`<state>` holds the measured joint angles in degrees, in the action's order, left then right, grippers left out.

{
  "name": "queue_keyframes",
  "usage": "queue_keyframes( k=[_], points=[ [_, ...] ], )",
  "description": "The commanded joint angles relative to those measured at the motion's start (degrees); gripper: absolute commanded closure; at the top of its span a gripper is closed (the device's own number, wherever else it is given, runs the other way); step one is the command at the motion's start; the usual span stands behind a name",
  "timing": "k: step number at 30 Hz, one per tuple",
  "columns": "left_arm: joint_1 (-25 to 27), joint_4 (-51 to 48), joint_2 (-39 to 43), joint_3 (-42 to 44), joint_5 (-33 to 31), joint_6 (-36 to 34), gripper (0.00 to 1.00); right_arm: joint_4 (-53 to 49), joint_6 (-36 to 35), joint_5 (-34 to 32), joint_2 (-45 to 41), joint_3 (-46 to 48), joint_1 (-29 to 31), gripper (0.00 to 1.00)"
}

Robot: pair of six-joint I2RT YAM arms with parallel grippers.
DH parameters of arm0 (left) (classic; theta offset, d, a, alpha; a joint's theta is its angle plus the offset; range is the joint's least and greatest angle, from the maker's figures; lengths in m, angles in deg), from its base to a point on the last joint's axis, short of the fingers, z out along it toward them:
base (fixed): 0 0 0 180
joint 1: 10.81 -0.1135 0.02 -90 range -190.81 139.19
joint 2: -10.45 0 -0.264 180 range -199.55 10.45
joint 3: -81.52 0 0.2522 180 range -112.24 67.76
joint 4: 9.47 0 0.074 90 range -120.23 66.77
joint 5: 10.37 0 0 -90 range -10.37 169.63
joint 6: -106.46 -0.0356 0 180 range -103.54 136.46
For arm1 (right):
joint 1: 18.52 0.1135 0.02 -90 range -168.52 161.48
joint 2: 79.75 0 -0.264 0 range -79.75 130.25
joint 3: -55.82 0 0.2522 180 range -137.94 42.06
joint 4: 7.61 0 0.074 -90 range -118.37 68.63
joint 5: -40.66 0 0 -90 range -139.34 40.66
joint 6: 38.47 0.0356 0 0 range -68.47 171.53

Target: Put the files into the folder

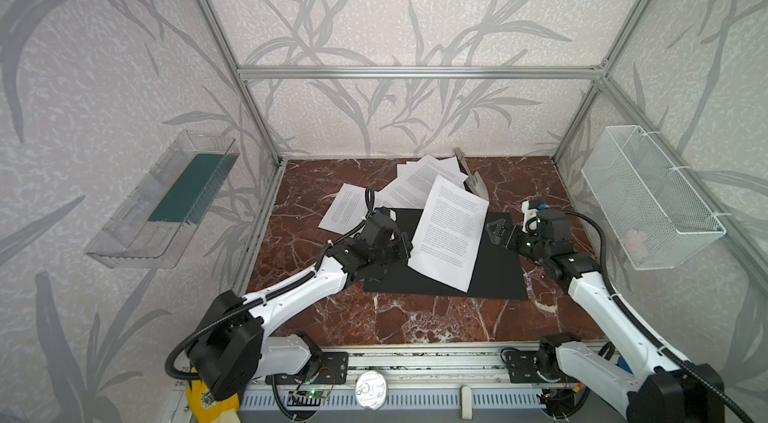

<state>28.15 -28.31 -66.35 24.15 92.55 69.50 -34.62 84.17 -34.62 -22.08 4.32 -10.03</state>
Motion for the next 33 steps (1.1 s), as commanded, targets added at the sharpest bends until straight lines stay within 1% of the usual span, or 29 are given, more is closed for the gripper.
queue_keyframes(
  k=[1,6,9,12,14,17,24,29,33],
  points=[
    [-1.61,6.61,-3.68,1.31,4.70,2.15,1.00,1.26,-1.00,3.45,1.06,1.23,0.14,0.00],
    [-3.78,5.61,-9.02,1.71,6.52,1.35,1.00,2.38,-0.96,6.74,3.50,3.69,1.61,0.01],
    [-4.25,9.35,-11.24,3.25,7.53,1.64,1.00,2.40,-2.14,7.32,5.76,4.30,4.18,0.02],
    [-4.86,14.33,-14.07,4.09,10.78,2.34,1.00,3.94,-2.80,7.37,8.14,5.07,6.94,0.03],
    [-5.19,15.60,-15.35,4.15,12.16,2.11,1.00,4.75,-3.00,7.22,9.49,5.48,7.83,0.03],
    [-5.53,15.60,-16.07,4.97,12.08,1.04,1.00,5.68,-3.11,6.73,11.55,5.82,8.03,0.03],
    [-5.96,17.06,-16.57,6.70,13.95,0.74,1.00,10.17,-2.83,9.77,17.70,5.99,8.03,0.04],
    [-6.06,18.41,-18.13,6.62,15.80,0.99,1.00,15.31,-0.55,14.46,22.71,6.05,8.21,0.09],
    [-6.07,18.10,-18.67,6.31,15.93,0.60,1.00,18.26,0.87,15.52,21.94,6.99,8.47,0.13]
  ],
)
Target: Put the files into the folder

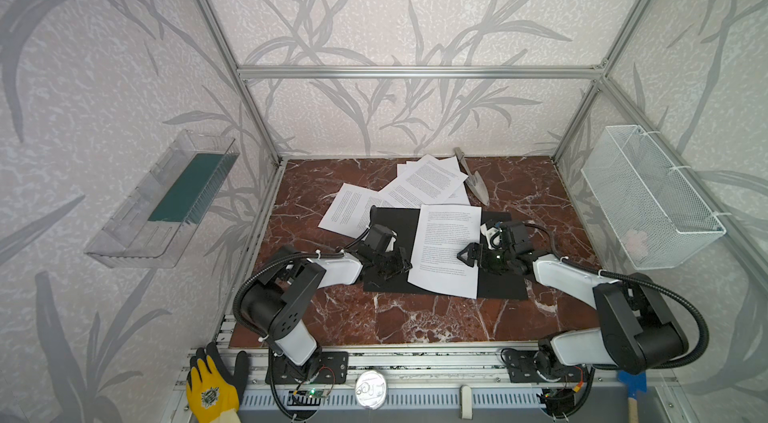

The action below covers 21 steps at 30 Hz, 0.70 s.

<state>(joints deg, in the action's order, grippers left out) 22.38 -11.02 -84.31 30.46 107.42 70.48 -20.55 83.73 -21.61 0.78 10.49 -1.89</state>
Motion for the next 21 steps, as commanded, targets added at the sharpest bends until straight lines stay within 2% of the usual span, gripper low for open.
queue_keyframes(
  k=[1,8,14,19,21],
  points=[
    [-0.31,0.72,-0.95,-0.12,1.04,-0.34,1.00,4.55,1.61,2.66,-1.44,1.13,0.43,0.13],
    [-0.23,0.39,-3.35,-1.15,1.32,-0.98,1.00,5.99,3.30,5.23,-4.68,2.61,0.43,0.24],
    [-0.30,1.06,-4.21,-1.29,1.83,-0.76,1.00,2.26,2.79,3.57,-10.11,3.14,0.43,0.35],
    [-0.26,1.52,-4.02,-1.12,2.26,-0.60,1.00,0.93,2.62,2.40,-11.56,3.62,0.58,0.48],
    [-0.27,2.19,-4.02,-1.02,2.54,-0.40,1.00,0.84,2.44,1.80,-11.08,3.73,0.77,0.50]
  ],
)
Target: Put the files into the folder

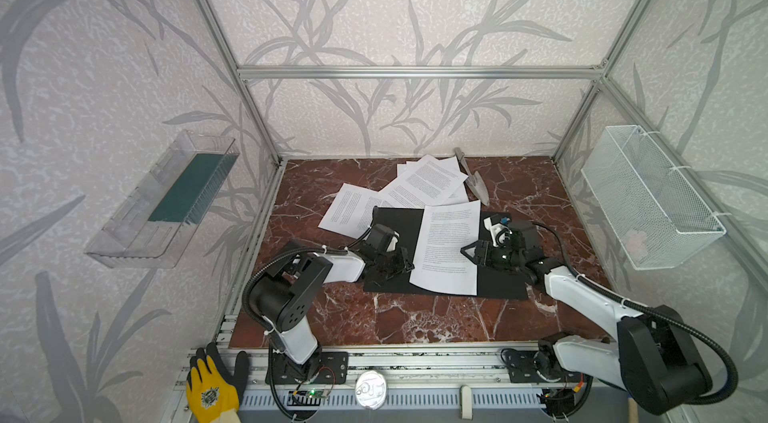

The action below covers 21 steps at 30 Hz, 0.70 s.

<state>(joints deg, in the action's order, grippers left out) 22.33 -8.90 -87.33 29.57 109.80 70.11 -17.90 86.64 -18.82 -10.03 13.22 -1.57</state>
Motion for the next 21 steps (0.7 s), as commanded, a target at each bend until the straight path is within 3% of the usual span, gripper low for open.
queue_keyframes(
  k=[1,15,21],
  points=[
    [-0.27,0.04,-1.06,-0.07,0.24,0.04,1.00,-1.78,-0.48,-1.31,0.21,0.98,0.52,0.52],
    [-0.18,1.54,-1.98,-0.04,1.10,0.70,1.00,2.15,0.99,-5.19,3.51,2.43,2.01,0.74],
    [-0.25,2.28,-1.87,0.18,1.72,1.02,1.00,1.31,0.99,-6.40,3.07,2.13,1.98,0.94]
  ],
)
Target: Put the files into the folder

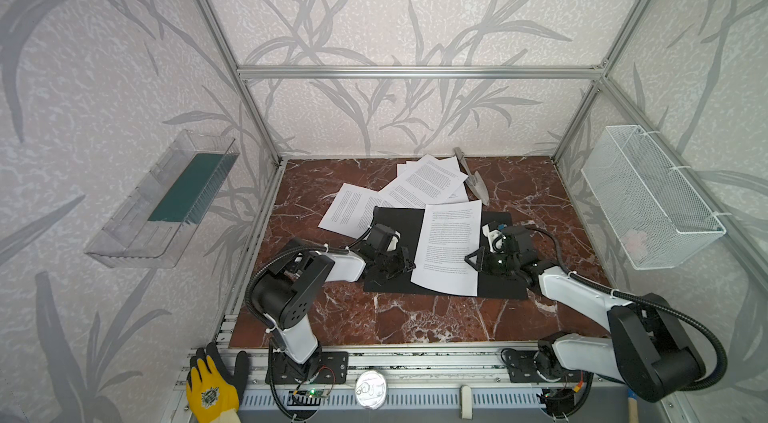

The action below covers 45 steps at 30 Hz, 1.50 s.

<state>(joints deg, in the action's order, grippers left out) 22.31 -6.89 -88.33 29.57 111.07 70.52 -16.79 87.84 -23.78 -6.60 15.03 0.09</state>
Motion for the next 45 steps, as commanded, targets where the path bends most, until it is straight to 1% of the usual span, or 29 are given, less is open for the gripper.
queue_keyframes(
  k=[1,4,6,8,12,13,14,15,20,23,25,28,30,33,39,45],
  points=[
    [-0.22,0.48,-0.78,0.23,0.63,0.60,0.99,-0.54,-0.24,-1.63,-0.53,0.05,0.37,0.99],
    [-0.18,1.43,0.46,0.57,1.31,0.60,0.82,-5.29,-1.90,-3.17,-2.23,-1.71,0.30,1.00],
    [-0.10,2.06,2.31,1.22,1.29,0.42,0.69,-8.77,-3.43,-4.62,-4.40,-2.92,0.28,1.00],
    [-0.14,2.38,5.61,2.08,0.77,-0.42,0.54,-12.86,-5.62,-5.85,-6.75,-4.58,0.29,1.00],
    [0.27,1.29,14.16,4.01,-2.26,-3.38,0.32,-19.69,-10.34,-7.65,-10.06,-7.85,0.07,1.00],
    [0.56,0.66,16.78,4.49,-3.46,-4.25,0.20,-21.78,-11.94,-8.21,-10.63,-8.97,-0.06,1.00],
    [0.78,0.23,19.33,5.01,-4.45,-4.97,0.03,-24.10,-13.31,-8.79,-10.98,-10.31,-0.30,1.00],
    [0.97,-0.18,21.48,5.42,-5.22,-5.54,0.01,-25.91,-14.51,-8.98,-11.01,-11.43,-0.62,1.00],
    [1.82,-0.88,32.46,8.31,-9.80,-7.96,0.01,-35.11,-21.27,-9.44,-8.09,-17.56,-2.30,1.00],
    [2.17,-0.45,36.84,9.98,-12.49,-8.44,0.01,-38.00,-22.85,-9.68,-5.15,-20.08,-3.38,1.00],
    [2.67,-0.46,38.35,10.75,-14.81,-8.62,0.01,-39.47,-23.59,-13.34,-3.79,-21.40,-3.40,1.00],
    [2.89,-0.55,38.52,10.82,-15.20,-8.74,0.01,-40.92,-24.87,-16.80,-1.88,-23.28,-3.48,1.00],
    [2.90,-0.24,37.66,10.70,-14.65,-8.32,0.01,-43.33,-27.28,-20.41,-0.55,-25.20,-3.37,1.00],
    [2.96,0.44,36.18,10.38,-13.56,-7.67,0.01,-45.04,-28.21,-27.02,1.05,-26.82,-3.19,1.00],
    [2.99,0.99,34.80,10.16,-12.68,-7.28,0.01,-46.25,-27.16,-31.08,4.25,-28.13,-3.15,1.00],
    [2.96,0.79,35.28,10.15,-13.05,-7.88,0.01,-47.97,-27.78,-32.23,7.26,-29.55,-3.14,1.00]
  ],
)
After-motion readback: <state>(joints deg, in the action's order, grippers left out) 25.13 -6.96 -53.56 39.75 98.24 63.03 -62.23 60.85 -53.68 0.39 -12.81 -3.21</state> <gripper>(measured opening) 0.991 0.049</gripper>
